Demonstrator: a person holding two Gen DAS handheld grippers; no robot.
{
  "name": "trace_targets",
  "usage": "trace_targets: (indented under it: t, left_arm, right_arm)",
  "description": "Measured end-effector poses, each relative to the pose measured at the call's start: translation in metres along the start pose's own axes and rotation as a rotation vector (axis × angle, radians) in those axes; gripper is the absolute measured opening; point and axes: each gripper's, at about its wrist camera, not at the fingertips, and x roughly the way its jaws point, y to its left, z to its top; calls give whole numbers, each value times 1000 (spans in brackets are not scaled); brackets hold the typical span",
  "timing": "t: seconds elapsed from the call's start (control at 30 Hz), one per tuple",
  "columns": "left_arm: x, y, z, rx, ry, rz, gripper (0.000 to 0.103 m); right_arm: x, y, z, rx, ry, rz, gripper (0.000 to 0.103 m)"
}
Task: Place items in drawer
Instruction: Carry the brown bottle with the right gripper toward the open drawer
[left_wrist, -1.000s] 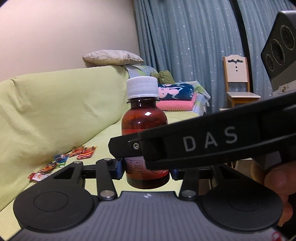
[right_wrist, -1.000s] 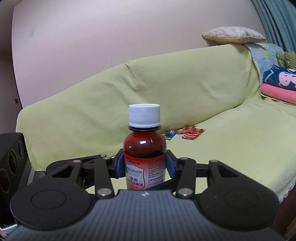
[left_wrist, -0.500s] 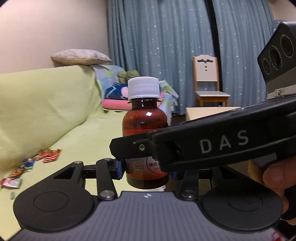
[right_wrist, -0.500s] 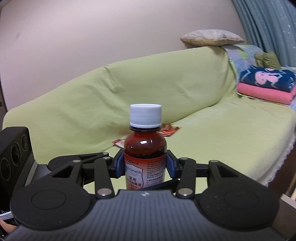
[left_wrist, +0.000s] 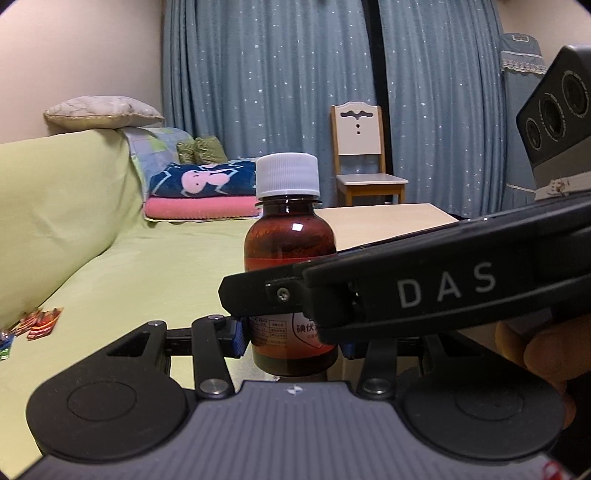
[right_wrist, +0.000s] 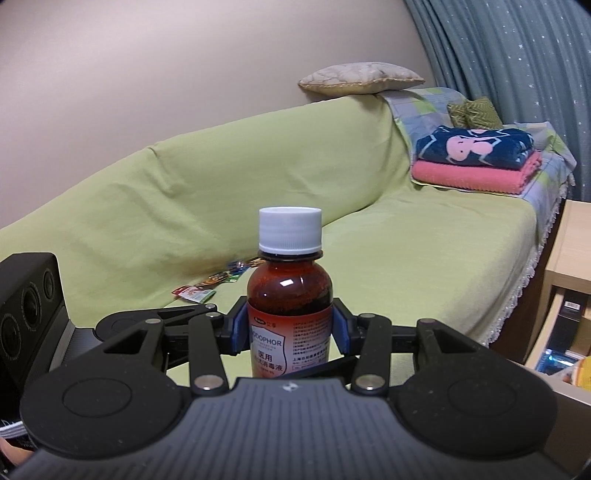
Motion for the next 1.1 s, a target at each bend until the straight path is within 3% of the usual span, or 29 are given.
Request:
trace_targets:
  t: [0.57, 1.1]
  left_arm:
    - [35, -41, 5, 64, 29, -100, 49]
    - [82, -101, 7, 159, 43, -329, 49]
  right_arm:
    - [-29, -48, -9, 64, -42, -94, 41]
    - [-86, -100, -26, 170, -95, -313, 41]
